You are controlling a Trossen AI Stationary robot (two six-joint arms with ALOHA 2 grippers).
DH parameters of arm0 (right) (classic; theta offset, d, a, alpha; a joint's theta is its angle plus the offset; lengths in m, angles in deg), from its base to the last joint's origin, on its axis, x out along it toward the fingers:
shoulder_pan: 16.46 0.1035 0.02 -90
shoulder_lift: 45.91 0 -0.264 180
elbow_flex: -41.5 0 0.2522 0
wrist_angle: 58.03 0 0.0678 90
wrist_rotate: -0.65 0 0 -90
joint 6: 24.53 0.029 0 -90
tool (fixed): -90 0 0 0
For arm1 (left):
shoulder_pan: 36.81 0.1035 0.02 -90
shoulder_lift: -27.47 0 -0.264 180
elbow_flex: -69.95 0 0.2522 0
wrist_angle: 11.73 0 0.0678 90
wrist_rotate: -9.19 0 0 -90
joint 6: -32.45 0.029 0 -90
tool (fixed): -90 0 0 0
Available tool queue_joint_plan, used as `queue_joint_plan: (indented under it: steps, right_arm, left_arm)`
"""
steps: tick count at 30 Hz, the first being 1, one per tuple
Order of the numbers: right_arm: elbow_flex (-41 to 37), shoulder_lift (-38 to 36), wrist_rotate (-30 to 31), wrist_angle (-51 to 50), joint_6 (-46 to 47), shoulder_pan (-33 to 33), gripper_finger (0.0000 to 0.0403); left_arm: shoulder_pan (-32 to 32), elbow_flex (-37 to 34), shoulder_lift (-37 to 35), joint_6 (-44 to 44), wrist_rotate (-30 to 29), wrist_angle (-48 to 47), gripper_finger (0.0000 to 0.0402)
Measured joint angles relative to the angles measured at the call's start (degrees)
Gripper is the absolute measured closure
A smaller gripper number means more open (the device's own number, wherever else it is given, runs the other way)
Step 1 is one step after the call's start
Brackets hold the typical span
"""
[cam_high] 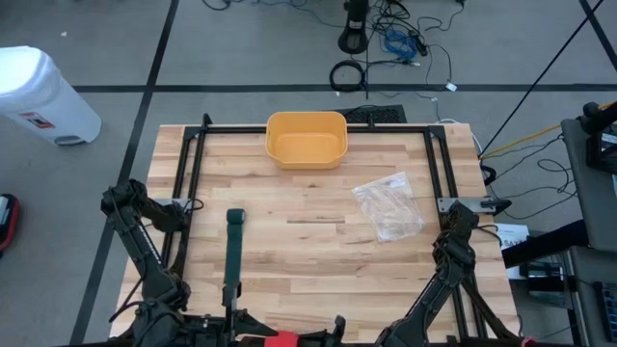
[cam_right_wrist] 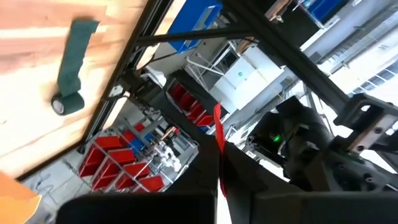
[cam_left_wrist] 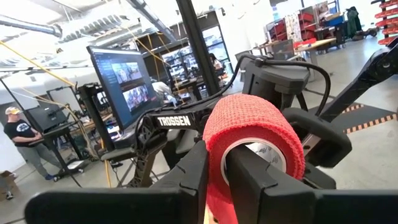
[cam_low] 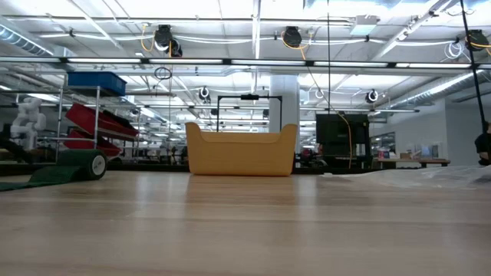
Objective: Roll bandage
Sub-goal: Roll the red bandage
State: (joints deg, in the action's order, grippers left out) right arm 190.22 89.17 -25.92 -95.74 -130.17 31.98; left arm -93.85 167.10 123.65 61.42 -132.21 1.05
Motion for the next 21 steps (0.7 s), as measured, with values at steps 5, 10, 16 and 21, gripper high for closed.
queue_joint_plan:
  steps: [5, 10, 16, 21]
  right_arm:
    - [0.0, 0.0, -0.7, 3.6, 0.0, 0.4, 0.0402]
    - [0.1, 0.0, -0.8, 10.8, -0.3, 1.2, 0.0402]
    - [0.1, 0.0, -1.2, 14.5, 0.0, 1.6, 0.0403]
    - [0.1, 0.0, -3.8, 15.6, 0.2, 1.6, 0.0403]
  left_arm:
    - [0.0, 0.0, 0.0, 0.4, 0.0, 0.0, 0.0343]
    - [0.3, 0.0, 0.0, 0.3, 0.0, 0.0, 0.0343]
    - [1.0, 0.0, 0.0, 0.3, 0.0, 0.0, 0.0343]
    - [2.3, 0.0, 0.0, 0.3, 0.0, 0.0, 0.0343]
